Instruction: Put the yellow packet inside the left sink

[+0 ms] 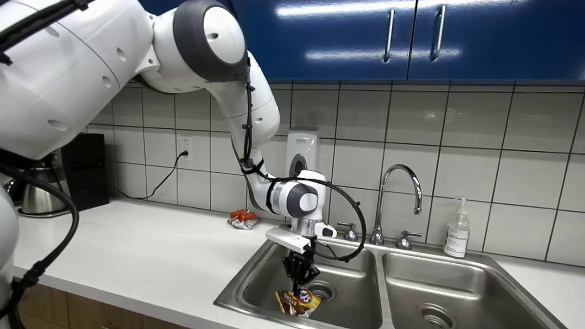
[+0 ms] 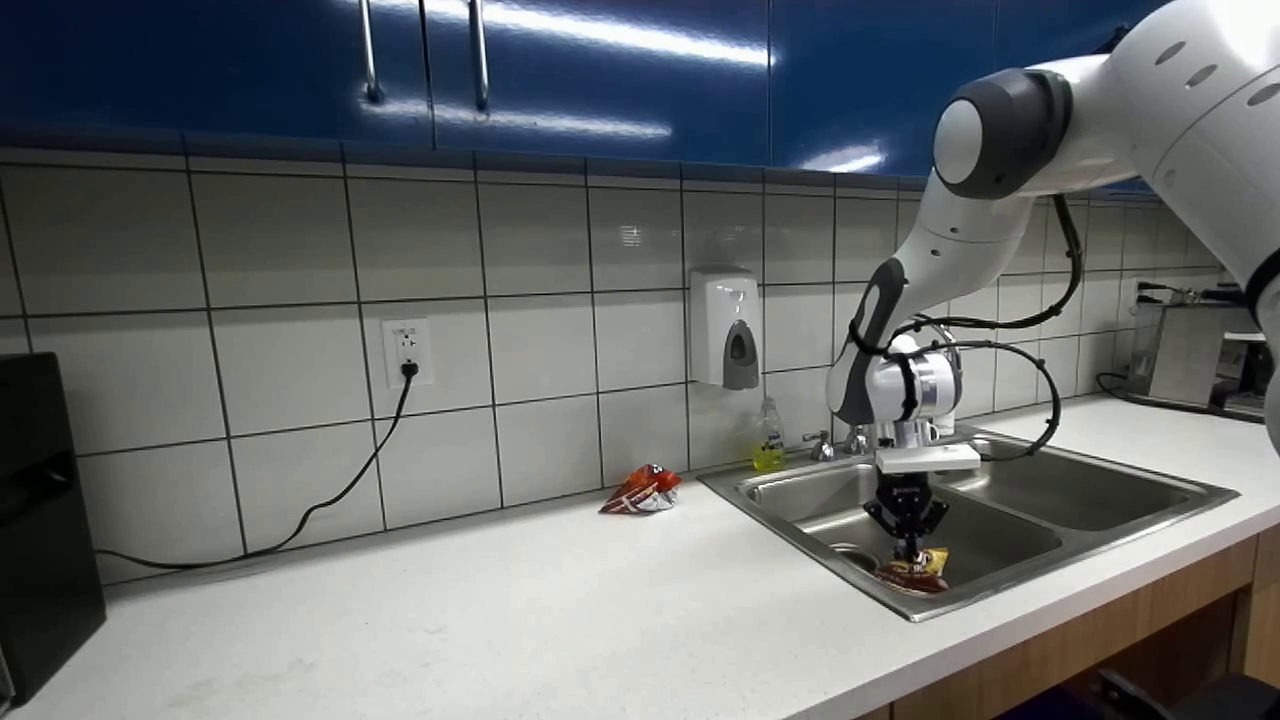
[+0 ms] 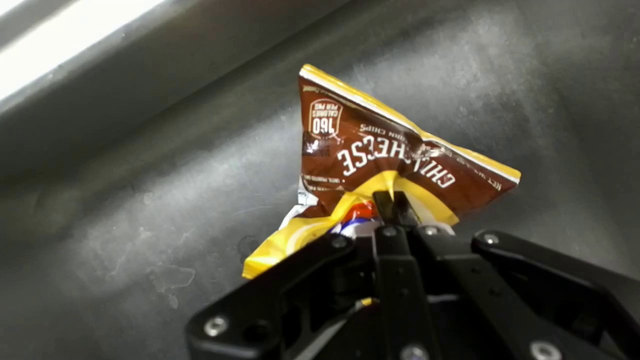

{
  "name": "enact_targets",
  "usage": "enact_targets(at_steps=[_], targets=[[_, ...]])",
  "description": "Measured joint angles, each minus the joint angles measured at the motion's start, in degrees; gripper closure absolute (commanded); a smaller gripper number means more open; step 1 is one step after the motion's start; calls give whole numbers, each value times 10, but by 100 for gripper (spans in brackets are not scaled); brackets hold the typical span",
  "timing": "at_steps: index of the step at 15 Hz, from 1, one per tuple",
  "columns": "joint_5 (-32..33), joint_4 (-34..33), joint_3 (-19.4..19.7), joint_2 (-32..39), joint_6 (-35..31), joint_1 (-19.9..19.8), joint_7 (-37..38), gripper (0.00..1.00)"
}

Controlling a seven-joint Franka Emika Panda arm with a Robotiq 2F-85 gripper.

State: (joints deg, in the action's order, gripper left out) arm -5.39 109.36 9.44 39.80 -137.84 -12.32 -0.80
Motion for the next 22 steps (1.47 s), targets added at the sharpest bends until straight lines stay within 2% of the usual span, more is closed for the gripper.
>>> enact_targets(at_steps=[1,2,11,13,17,22], targets=[[0,-1,0,1,0,0,0,88],[0,-1,0,3,0,1,0,72],[0,-5,-4,-11,-1,7,0,5],[0,-1,-8,-33,-1,12,1,0],[0,26,-15,-94,0,28,2,0],[1,91,-24,-174,12,61,2,0]])
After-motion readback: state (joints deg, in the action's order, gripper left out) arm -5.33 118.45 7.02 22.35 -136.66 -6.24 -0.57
